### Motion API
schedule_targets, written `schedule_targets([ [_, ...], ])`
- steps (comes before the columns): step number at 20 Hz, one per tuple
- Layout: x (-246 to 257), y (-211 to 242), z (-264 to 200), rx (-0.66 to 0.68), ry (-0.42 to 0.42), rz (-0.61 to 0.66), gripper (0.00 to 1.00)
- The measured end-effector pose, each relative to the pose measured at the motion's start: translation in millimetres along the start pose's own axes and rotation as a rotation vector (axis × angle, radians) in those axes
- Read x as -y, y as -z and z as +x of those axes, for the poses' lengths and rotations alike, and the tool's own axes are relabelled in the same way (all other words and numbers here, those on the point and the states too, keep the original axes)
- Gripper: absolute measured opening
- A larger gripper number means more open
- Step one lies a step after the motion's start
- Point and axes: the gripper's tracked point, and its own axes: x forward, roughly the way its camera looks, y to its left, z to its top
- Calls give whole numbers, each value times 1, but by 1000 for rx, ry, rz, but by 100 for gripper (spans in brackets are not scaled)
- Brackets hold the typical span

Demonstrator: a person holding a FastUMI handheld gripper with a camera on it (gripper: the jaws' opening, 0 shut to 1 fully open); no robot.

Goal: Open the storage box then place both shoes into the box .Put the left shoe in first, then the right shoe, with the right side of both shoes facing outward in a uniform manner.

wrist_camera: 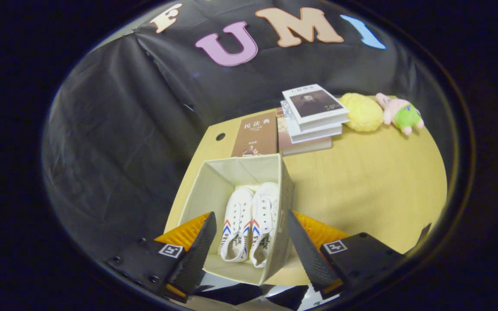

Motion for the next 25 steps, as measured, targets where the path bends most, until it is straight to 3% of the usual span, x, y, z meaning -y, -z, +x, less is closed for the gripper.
schedule_targets([
  [6,17,-48,-72,229,-14,-99,100],
  [14,81,-77,-163,544,83,-148,100],
  [18,114,-92,-210,704,170,-164,100],
  [22,140,-104,-244,813,258,-159,100],
  [25,149,-103,-251,831,276,-159,100],
])
